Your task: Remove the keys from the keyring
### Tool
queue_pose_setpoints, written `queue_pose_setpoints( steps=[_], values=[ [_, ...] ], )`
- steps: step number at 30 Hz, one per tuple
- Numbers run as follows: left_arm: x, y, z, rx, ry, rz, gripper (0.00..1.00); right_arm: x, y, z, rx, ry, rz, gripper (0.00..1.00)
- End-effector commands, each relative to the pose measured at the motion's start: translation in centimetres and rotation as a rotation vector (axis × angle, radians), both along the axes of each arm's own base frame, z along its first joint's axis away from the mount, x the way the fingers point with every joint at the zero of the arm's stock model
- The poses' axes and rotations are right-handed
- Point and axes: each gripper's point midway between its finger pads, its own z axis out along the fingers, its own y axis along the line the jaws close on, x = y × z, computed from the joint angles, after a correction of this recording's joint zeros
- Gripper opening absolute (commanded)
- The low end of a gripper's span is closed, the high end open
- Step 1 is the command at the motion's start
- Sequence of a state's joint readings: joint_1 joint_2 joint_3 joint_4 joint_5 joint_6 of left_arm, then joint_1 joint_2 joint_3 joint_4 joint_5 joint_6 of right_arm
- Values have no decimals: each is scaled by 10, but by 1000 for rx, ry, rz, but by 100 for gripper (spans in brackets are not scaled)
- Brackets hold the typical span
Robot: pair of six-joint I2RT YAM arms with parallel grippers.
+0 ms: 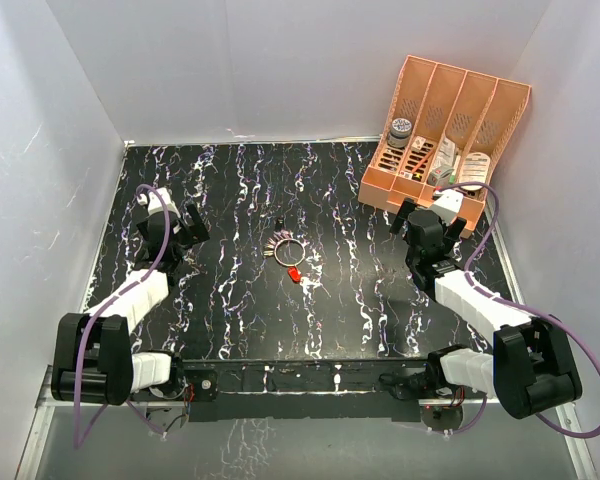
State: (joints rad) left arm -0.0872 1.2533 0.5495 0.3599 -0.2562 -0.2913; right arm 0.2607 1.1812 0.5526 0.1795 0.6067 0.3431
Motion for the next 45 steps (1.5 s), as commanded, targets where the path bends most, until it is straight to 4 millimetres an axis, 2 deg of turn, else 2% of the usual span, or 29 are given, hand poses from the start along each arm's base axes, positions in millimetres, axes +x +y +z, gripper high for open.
queue_pose_setpoints(
  steps=[1,15,21,25,28,33,34,37,41,45],
  values=[
    [1,-3,15,-16,-57,-9,99,3,-1,17,21,-59,-15,98],
    [5,-5,13,-21,-36,-18,99,4,4,19,31,-59,17,98],
    [12,-28,23,-72,-61,-135,99,7,50,19,91,-49,273,97],
    [12,-40,23,-101,-66,-185,99,1,86,16,116,-8,435,87],
    [16,-51,22,-132,-42,-231,99,-10,121,12,107,31,573,75],
    [18,-78,32,-103,-63,-314,99,-39,180,-5,69,107,760,67],
    [18,-83,37,-109,-80,-320,99,-43,187,-8,76,112,785,64],
    [17,-79,51,-165,-123,-251,99,-53,205,-18,107,125,849,60],
    [10,-82,66,-190,-183,-271,99,-60,228,-28,99,149,915,57],
    [3,-81,64,-207,-161,-263,97,-64,247,-43,73,185,956,55]
  ],
)
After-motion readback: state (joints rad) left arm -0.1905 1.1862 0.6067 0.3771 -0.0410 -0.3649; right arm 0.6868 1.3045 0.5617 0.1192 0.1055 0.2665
